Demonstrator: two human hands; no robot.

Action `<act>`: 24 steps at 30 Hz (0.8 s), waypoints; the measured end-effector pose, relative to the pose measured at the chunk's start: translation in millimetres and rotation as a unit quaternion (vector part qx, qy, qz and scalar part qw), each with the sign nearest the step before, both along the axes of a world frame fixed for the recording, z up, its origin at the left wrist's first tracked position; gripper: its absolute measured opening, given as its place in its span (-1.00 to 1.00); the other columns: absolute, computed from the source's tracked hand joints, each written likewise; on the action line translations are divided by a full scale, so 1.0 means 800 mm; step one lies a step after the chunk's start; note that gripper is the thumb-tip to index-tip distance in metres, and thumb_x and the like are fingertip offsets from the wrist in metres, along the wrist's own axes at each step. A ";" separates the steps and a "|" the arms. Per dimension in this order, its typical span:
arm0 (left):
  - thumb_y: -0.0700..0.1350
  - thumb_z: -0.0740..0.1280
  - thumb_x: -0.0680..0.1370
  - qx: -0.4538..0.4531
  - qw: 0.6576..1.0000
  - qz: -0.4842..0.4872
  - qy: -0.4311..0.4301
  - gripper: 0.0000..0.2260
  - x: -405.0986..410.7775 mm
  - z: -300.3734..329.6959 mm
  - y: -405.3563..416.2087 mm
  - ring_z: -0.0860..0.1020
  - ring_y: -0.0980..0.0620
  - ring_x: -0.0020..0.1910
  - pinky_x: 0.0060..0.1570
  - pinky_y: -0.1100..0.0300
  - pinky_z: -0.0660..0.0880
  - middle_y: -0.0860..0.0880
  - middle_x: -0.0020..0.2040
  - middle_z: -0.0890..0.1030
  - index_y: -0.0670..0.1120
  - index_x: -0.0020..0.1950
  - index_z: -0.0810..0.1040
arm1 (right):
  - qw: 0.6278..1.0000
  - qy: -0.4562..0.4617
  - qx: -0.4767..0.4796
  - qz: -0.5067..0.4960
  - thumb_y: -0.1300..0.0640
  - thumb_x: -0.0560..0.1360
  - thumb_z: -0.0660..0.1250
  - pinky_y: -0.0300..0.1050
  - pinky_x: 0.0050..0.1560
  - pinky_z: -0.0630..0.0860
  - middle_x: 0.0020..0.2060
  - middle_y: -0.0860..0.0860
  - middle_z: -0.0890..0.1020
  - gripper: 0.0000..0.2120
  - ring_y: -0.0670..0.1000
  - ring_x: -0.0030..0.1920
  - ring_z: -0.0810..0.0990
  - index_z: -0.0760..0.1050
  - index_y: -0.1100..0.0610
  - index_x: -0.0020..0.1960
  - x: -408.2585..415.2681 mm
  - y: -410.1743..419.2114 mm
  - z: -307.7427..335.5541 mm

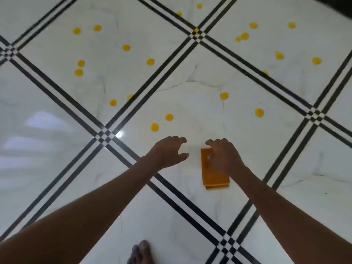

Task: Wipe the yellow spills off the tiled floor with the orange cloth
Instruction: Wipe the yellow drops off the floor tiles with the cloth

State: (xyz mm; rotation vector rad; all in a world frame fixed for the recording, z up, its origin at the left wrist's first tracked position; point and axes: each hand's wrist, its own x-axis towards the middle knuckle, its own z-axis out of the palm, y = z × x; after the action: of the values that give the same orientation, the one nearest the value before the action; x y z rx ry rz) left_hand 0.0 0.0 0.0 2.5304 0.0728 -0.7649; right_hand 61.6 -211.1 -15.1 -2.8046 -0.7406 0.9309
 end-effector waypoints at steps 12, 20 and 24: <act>0.08 0.56 0.41 -0.191 0.976 0.035 0.095 -0.46 0.035 -0.048 0.022 0.56 0.07 0.21 0.25 0.14 0.51 0.00 0.23 0.61 0.01 0.34 0.53 | 0.977 0.171 0.106 -0.065 0.17 0.33 0.60 -0.18 -0.21 0.45 -0.22 0.00 0.65 -0.79 -0.01 -0.16 0.60 0.58 -0.03 -0.24 0.063 0.029 0.010; -0.10 0.51 0.45 -0.130 0.986 0.096 -0.038 -0.83 0.041 0.027 0.041 0.52 0.13 -0.29 -0.26 0.29 0.40 0.06 -0.30 0.56 -0.04 -0.24 0.53 | 0.959 0.178 0.210 -0.067 0.19 0.45 0.54 0.11 0.09 0.61 -0.07 0.09 0.70 -0.73 0.15 0.03 0.67 0.63 0.04 0.13 0.091 0.088 0.090; -0.13 0.47 0.46 -0.064 0.978 0.113 -0.165 -0.89 0.047 0.089 0.077 0.50 0.09 -0.27 -0.27 0.24 0.38 0.06 -0.31 0.54 -0.02 -0.22 0.57 | 0.947 0.094 0.300 -0.069 0.26 0.47 0.50 -0.06 -0.10 0.57 -0.13 0.12 0.68 -0.90 0.10 -0.05 0.64 0.65 0.12 -0.04 0.096 0.106 0.132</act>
State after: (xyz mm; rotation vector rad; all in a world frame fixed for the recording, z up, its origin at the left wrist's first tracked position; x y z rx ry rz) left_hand 37.4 61.6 71.5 2.4372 0.1894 -0.2473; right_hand 138.1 -126.4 90.3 -2.1714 -0.6531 0.7690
